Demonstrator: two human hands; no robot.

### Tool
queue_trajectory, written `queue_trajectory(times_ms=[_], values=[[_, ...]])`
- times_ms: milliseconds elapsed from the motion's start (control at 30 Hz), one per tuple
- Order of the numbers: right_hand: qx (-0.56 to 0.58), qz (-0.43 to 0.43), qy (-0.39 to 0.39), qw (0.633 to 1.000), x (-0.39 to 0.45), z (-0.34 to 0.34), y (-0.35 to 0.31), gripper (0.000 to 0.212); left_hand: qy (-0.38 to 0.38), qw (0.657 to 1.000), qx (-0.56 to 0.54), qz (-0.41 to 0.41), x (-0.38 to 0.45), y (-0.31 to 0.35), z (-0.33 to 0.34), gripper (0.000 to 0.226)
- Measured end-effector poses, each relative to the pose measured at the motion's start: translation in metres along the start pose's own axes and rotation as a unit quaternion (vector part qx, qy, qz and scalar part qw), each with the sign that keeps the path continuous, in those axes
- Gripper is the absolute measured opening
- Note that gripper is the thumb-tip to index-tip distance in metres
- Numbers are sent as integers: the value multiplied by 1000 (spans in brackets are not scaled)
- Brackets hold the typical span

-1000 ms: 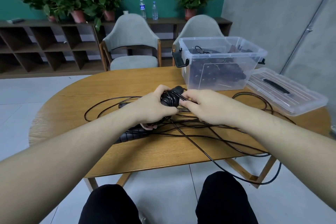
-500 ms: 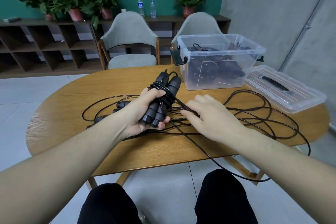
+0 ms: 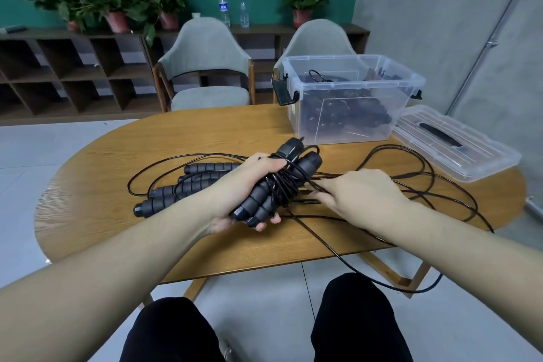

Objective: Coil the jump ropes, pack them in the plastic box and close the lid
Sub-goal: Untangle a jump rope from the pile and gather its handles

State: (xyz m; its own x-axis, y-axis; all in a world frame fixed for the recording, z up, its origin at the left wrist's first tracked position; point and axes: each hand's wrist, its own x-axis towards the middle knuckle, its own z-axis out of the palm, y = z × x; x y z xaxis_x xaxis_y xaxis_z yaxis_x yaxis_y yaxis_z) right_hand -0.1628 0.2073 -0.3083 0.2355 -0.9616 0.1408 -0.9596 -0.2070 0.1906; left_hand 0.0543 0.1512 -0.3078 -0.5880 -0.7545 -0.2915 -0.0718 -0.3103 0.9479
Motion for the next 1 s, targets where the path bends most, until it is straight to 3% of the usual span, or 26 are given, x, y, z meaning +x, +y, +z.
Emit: queue_trajectory(times_ms=[100, 167, 267, 400, 500, 667, 800, 900, 1000], values=[[161, 84, -45, 982, -3, 2, 7, 32, 21, 999, -10, 40, -4, -3, 7, 34], [176, 83, 0, 981, -10, 8, 6, 26, 79, 991, -56, 89, -7, -3, 13, 22], [65, 20, 178, 982, -18, 20, -5, 33, 132, 975, -118, 132, 2, -2, 14, 36], [23, -29, 254, 967, -17, 24, -10, 48, 90, 973, -181, 113, 6, -4, 17, 78], [22, -55, 277, 959, -13, 29, -3, 46, 54, 973, -210, 84, 3, -4, 23, 69], [52, -59, 245, 966, -10, 25, 2, 38, 25, 970, -237, 53, 1, -6, 21, 51], [175, 39, 162, 970, -12, 26, 2, 29, -13, 971, -233, 48, 1, -7, 18, 46], [291, 77, 91, 949, -12, 27, -4, 25, -56, 972, -223, 45, 2, -9, 19, 46], [431, 94, 35, 897, -13, 26, -15, 26, -85, 973, -213, 37, 1, -6, 20, 50]])
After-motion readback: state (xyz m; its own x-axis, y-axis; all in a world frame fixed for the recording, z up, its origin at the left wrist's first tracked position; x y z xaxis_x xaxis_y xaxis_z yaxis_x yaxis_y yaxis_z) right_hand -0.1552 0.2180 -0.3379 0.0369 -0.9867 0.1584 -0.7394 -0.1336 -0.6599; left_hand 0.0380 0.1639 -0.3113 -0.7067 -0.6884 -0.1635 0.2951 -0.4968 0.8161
